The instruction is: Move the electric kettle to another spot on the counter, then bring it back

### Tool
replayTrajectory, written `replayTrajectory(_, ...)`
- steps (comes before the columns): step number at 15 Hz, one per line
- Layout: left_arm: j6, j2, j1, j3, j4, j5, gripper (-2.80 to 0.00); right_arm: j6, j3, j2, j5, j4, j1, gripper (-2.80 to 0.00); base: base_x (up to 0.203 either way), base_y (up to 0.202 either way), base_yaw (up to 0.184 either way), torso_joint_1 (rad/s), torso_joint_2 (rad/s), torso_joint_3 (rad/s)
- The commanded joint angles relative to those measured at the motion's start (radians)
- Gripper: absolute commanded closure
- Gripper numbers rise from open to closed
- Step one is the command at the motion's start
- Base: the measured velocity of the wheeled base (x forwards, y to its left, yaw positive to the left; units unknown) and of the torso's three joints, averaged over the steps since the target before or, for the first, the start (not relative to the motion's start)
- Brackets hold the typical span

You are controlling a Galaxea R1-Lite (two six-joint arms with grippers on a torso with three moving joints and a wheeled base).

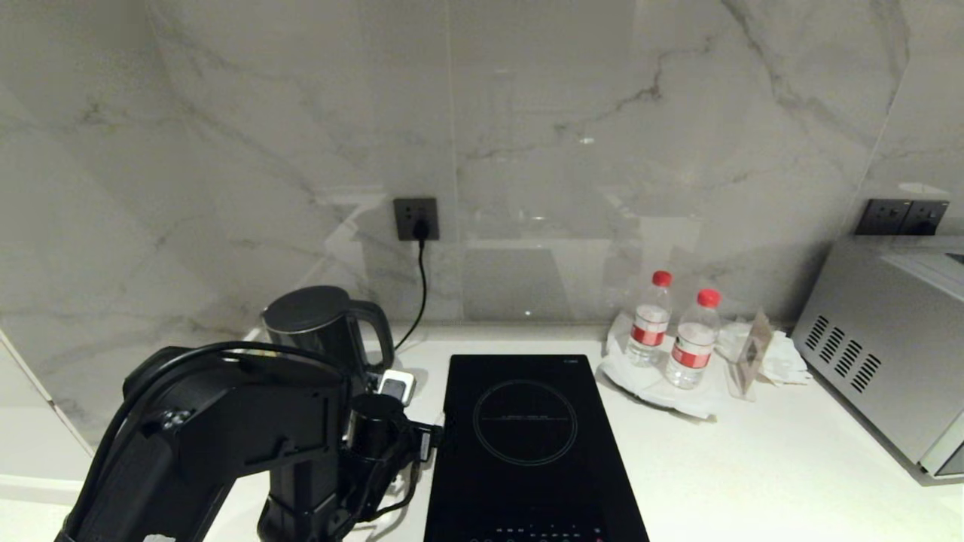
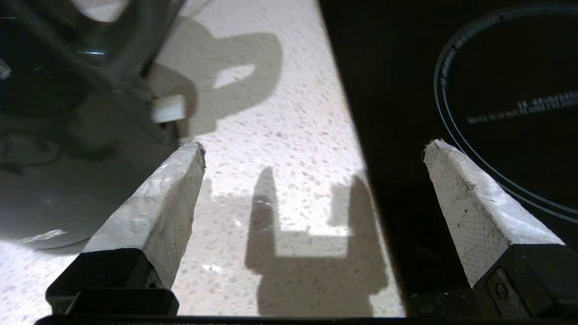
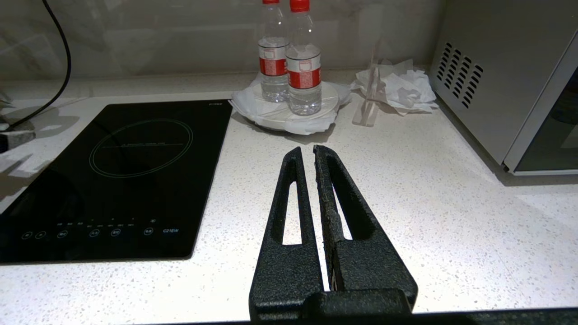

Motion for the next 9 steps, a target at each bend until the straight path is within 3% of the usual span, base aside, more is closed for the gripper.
replayTrajectory(1, 0.004, 0.009, -0.008, -0.023, 0.017, 0.003, -2.8, 0.0, 0.0, 0.0, 0.0, 0.0, 0.0, 0.0, 0.0, 0.0, 0.0, 0.0, 0.0, 0.0)
replayTrajectory(4, 0.015, -0.006, -0.034, 0.05, -0.039, -0.001, -2.8, 0.0, 0.0, 0.0, 0.001, 0.0, 0.0, 0.0, 0.0, 0.0, 0.0, 0.0, 0.0, 0.0)
replayTrajectory(6, 0.086, -0.008, -0.055, 0.09, -0.113, 0.003, -2.8, 0.0, 0.0, 0.0, 0.0, 0.0, 0.0, 0.0, 0.0, 0.0, 0.0, 0.0, 0.0, 0.0)
replayTrajectory(7, 0.087, -0.009, -0.057, 0.09, -0.114, 0.007, -2.8, 0.0, 0.0, 0.0, 0.0, 0.0, 0.0, 0.0, 0.0, 0.0, 0.0, 0.0, 0.0, 0.0)
replayTrajectory(9, 0.089, -0.011, -0.065, 0.095, -0.114, 0.067, -2.8, 0.0, 0.0, 0.0, 0.0, 0.0, 0.0, 0.0, 0.0, 0.0, 0.0, 0.0, 0.0, 0.0)
